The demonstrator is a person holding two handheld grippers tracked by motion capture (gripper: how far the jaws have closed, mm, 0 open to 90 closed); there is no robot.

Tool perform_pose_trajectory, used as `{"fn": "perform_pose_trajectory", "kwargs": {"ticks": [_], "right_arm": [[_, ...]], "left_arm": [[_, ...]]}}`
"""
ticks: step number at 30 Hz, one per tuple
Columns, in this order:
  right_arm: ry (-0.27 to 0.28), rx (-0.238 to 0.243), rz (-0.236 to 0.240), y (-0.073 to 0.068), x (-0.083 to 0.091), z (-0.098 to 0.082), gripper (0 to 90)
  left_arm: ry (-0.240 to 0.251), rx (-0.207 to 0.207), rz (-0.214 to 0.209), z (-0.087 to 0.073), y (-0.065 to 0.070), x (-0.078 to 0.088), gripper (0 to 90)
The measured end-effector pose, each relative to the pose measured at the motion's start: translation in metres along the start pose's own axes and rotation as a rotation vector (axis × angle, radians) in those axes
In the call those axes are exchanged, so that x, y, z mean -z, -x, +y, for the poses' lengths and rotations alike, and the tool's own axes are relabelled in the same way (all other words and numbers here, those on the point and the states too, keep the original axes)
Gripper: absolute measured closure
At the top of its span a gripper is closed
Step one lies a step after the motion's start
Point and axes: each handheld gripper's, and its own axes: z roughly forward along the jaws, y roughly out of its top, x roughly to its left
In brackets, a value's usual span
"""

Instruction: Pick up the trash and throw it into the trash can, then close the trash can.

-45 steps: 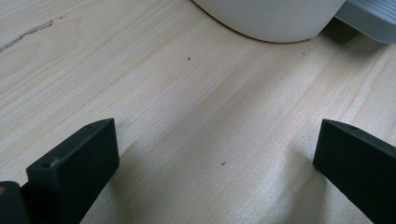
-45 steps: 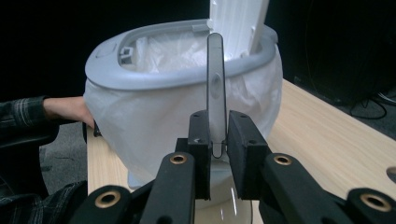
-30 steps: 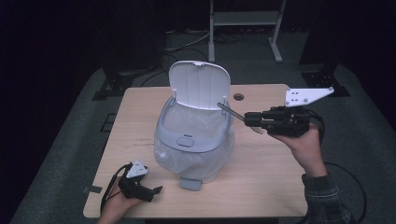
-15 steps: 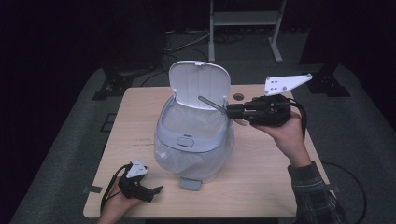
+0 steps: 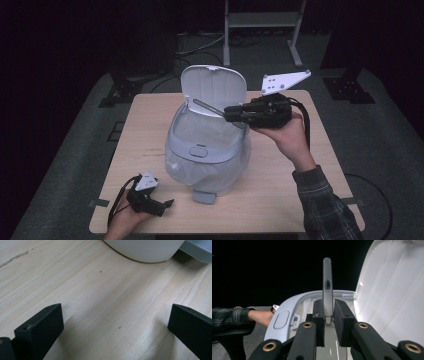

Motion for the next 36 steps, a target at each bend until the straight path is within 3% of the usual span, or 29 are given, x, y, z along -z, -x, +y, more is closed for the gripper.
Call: {"fn": "perform_pose_trajectory", "kwargs": {"ticks": [15,19,27,36], "right_arm": [[-0.015,0.011,0.022,0.001,-0.034,0.013,78.8],[-0.022,0.010,0.021,0.000,-0.038,0.013,73.3],[-0.026,0.011,0.009,0.000,-0.032,0.010,73.3],[-0.022,-0.014,-0.026,0.005,-0.013,-0.004,73.7]], "left_arm": [[-0.001,0.000,-0.001,0.000,0.000,0.000,0.0],[0.000,0.000,0.000,0.000,0.000,0.000,0.0],[0.000,-0.001,0.001,0.000,0.000,0.000,0.0],[0.000,0.000,0.000,0.000,0.000,0.000,0.0]]}}
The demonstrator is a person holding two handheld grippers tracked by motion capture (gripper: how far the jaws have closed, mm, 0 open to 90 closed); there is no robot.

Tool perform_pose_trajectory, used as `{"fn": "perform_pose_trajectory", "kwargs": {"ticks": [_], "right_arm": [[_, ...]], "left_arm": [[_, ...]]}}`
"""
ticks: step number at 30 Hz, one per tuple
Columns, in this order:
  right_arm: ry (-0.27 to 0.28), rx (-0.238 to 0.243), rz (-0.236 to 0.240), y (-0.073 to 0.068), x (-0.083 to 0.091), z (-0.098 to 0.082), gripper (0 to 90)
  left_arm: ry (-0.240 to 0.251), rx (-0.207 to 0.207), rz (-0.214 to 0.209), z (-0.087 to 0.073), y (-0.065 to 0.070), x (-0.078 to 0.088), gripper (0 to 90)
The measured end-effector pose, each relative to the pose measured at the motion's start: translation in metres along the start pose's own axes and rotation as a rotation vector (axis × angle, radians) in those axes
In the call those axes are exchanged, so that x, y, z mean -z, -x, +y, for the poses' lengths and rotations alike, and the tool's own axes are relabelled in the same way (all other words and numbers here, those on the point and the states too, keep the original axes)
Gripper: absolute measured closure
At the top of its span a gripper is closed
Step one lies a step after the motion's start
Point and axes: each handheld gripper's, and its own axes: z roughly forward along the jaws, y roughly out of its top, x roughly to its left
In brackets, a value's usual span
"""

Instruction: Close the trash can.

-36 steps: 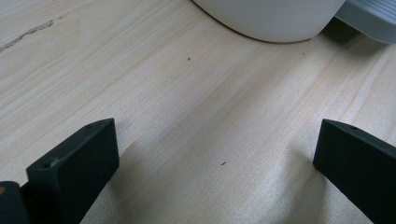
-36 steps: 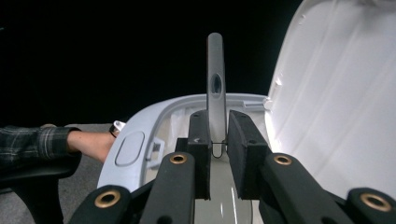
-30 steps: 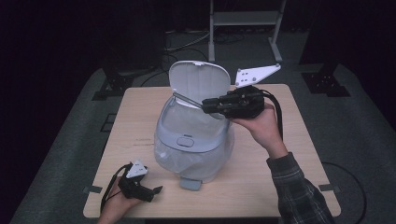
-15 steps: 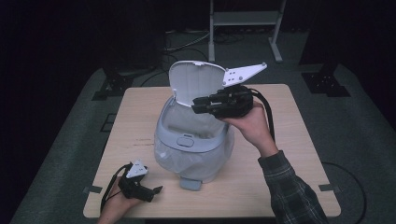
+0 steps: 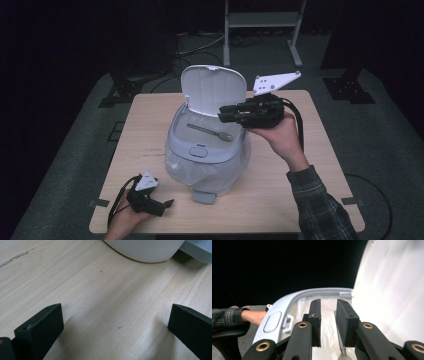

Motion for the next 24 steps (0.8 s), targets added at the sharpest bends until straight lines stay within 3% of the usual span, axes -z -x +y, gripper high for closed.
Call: {"fn": "perform_pose_trajectory", "kwargs": {"ticks": [10,24], "right_arm": [[0.009,-0.021,-0.053,0.013,0.029,-0.012,88.9],[0.045,-0.057,-0.159,0.039,0.058,-0.012,90.0]], "left_arm": [[0.000,-0.001,0.000,0.000,0.000,0.000,0.0],[0.000,-0.001,0.000,0.000,0.000,0.000,0.0]]}}
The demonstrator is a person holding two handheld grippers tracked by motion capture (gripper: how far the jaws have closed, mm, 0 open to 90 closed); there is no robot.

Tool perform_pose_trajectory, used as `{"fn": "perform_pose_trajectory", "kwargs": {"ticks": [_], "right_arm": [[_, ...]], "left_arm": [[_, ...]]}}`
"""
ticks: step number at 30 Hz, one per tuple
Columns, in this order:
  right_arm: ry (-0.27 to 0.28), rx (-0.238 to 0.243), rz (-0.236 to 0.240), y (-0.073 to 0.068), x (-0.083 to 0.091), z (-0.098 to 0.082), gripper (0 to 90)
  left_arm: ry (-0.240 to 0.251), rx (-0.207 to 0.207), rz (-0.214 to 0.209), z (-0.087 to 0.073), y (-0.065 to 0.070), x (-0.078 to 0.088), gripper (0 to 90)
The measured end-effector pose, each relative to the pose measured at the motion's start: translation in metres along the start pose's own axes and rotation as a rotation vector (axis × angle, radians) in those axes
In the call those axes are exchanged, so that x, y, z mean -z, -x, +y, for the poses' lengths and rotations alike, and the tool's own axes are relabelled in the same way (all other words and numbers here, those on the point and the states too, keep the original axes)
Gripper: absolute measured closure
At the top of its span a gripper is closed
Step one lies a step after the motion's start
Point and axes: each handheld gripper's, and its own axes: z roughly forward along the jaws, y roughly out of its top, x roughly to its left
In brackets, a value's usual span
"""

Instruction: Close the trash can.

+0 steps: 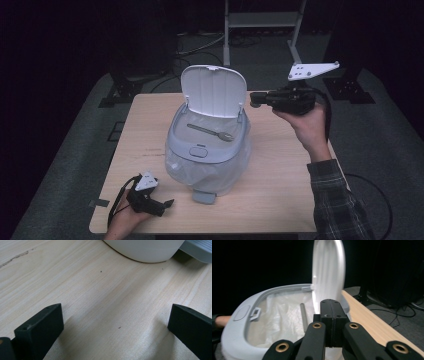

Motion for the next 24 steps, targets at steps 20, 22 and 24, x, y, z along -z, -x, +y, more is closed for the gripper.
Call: {"fn": "perform_pose_trajectory", "kwargs": {"ticks": [20,22,24], "right_arm": [[0.018,-0.046,-0.015,0.033,-0.020,0.014,90.0],[0.013,-0.050,-0.016,0.034,-0.024,0.015,90.0],[0.010,-0.053,-0.011,0.035,-0.029,0.017,90.0]], "left_arm": [[0.000,0.000,0.000,0.000,0.000,0.000,0.0],[0.000,0.000,0.000,0.000,0.000,0.000,0.0],[0.000,0.000,0.000,0.000,0.000,0.000,0.0]]}}
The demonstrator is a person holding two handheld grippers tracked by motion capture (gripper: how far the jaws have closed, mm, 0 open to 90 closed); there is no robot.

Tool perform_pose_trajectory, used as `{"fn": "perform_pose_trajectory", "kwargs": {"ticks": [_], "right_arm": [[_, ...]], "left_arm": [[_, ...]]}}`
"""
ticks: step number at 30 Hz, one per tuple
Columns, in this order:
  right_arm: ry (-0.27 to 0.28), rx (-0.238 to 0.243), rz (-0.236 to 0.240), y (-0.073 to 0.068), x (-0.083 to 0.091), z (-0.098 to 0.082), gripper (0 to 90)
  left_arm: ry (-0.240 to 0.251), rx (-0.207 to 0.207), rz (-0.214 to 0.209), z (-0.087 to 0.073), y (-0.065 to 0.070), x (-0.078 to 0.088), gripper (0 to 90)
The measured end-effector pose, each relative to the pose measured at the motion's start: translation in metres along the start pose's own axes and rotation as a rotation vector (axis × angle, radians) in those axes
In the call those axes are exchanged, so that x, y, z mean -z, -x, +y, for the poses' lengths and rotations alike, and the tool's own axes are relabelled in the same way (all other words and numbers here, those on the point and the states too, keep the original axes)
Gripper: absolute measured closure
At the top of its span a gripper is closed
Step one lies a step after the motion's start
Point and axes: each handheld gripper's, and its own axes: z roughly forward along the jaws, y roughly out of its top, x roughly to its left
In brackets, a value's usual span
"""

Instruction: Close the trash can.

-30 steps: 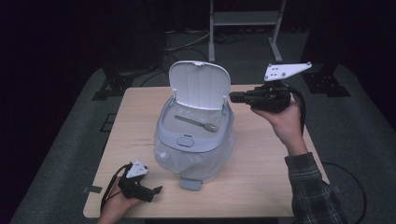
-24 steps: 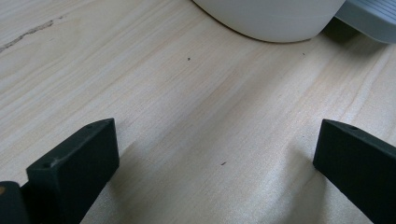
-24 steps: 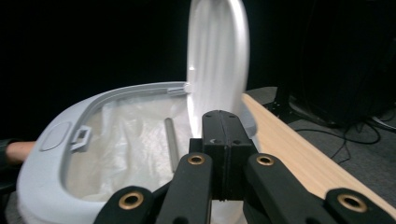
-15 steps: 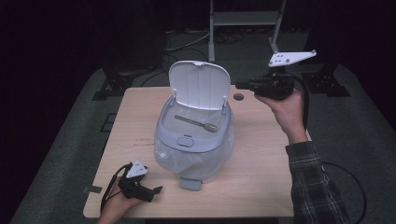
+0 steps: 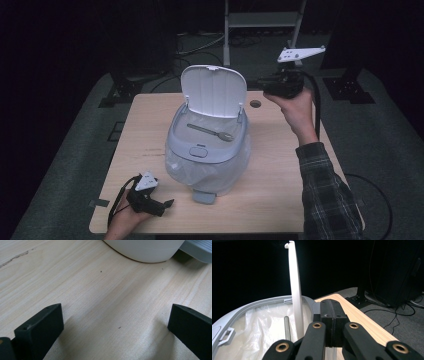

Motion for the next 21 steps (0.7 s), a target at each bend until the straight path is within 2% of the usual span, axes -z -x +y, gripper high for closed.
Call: {"fn": "perform_pose_trajectory", "kwargs": {"ticks": [10,15,21], "right_arm": [[-0.009,0.021,0.040,-0.007,-0.019,0.008,90.0],[-0.003,0.035,0.067,-0.012,-0.017,0.010,90.0],[-0.025,0.059,0.117,-0.026,-0.014,0.011,90.0]], "left_arm": [[0.000,0.000,0.000,0.000,0.000,0.000,0.0],[0.000,0.000,0.000,0.000,0.000,0.000,0.0],[-0.001,0.000,-0.001,0.000,0.000,0.000,0.0]]}}
